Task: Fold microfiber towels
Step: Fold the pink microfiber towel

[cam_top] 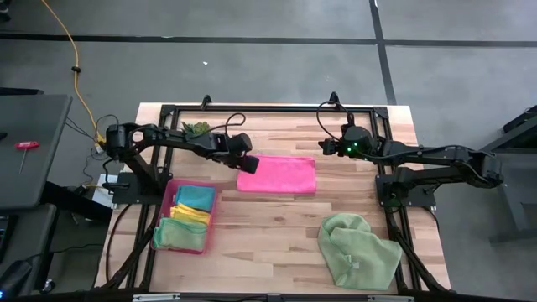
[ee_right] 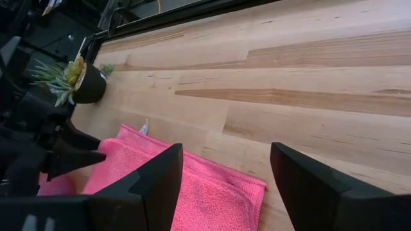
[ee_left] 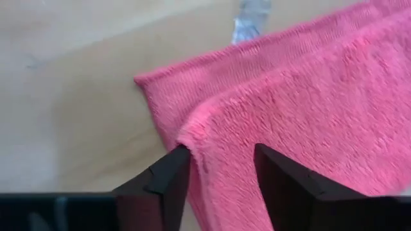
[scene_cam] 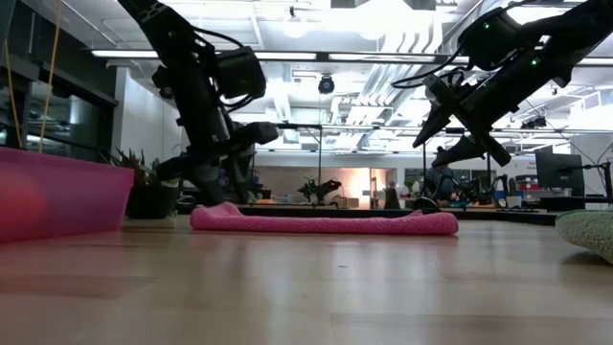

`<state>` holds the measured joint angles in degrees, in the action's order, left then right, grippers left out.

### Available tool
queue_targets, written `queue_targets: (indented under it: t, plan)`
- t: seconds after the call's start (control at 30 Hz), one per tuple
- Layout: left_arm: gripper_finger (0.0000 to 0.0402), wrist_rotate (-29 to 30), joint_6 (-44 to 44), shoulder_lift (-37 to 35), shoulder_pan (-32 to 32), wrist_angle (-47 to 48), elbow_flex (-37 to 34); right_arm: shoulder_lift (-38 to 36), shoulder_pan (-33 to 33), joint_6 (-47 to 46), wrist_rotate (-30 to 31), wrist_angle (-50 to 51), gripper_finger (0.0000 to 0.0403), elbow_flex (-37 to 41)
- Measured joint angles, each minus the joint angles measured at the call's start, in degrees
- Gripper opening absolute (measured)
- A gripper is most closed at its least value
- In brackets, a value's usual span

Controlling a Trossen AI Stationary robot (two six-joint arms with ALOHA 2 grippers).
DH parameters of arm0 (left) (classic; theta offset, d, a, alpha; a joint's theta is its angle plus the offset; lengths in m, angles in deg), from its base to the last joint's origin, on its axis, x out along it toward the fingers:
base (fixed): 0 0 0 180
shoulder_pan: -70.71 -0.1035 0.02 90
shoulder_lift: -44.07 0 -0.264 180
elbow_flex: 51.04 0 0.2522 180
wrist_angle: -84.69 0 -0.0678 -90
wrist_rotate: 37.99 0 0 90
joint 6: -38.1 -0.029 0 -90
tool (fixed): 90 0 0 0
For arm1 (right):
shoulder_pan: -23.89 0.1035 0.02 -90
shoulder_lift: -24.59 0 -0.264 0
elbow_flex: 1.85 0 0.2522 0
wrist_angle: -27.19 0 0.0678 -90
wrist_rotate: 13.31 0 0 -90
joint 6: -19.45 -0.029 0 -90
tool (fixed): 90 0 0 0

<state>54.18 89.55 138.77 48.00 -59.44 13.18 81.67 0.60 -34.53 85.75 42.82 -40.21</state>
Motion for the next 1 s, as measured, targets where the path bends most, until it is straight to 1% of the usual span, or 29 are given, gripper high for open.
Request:
queue_targets:
  t: [0.17, 0.37, 0.47, 0.6, 0.87, 1.0]
  plan:
    - [0.0097, 0.7, -1.1, 0.3, -0.1, -0.2, 0.0, 0.0, 0.0, 0.0, 0.0, 0.0, 0.0227, 0.0]
    - [0.0011, -0.1, -4.6, 2.6, 0.2, -1.4, 0.0, 0.0, 0.0, 0.0, 0.0, 0.0, 0.0227, 0.0]
    - [0.0008, -0.5, -5.2, 2.3, 0.2, -3.8, 0.0, 0.0, 0.0, -0.1, 0.0, 0.0, 0.0227, 0.0]
    - [0.0002, -0.3, -7.4, -0.3, -0.3, -4.9, 0.2, 0.0, 0.0, -0.2, 0.0, 0.0, 0.0227, 0.0]
    - [0.0001, 9.6, -14.1, -2.0, -0.8, -4.9, 0.1, 0.0, 0.0, -0.1, 0.0, 0.0, 0.0227, 0.0]
    - [0.0001, 14.3, -14.6, -1.7, 0.8, -5.8, 0.1, 0.0, 0.0, -0.2, 0.0, 0.0, 0.0227, 0.0]
